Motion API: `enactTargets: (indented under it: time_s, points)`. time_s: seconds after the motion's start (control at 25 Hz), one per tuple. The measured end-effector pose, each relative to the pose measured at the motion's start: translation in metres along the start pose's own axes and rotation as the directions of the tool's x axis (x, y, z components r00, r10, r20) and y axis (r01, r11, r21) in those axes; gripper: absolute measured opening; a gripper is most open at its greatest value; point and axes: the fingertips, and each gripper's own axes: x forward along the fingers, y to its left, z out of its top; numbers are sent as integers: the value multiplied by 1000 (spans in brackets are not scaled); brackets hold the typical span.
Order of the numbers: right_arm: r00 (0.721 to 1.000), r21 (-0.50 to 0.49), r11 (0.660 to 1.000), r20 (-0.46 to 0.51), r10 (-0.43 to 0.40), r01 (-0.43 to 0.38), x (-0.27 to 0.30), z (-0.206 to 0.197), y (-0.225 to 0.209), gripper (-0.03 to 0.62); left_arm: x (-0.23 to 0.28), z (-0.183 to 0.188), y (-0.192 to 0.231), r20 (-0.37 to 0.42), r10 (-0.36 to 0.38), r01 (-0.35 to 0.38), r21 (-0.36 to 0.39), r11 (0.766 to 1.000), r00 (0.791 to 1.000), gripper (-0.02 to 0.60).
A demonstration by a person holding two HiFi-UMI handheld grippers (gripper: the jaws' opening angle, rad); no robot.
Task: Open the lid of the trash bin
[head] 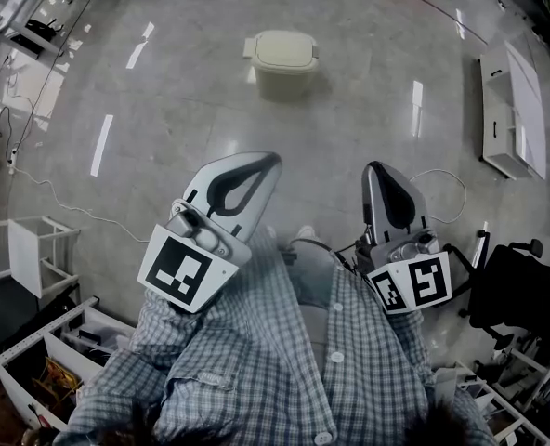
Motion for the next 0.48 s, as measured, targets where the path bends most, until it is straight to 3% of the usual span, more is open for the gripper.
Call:
enactTargets:
  time_s: [0.12,0.28,0.48]
  points:
    - [998,-25,998,-29,-53,52,-6,-6,-4,18,-8,1,0,6,-12,12,20,1000,1000,5]
    - [995,-143,989,-90,-41,28,-9,-10,15,18,-19,-1,2,10,-26,26,8,1000,1000,5]
    - [994,-124,992,-102,-47,34,-14,-13,31,18,-22,-2,-3,17,-55,54,21,998,998,5]
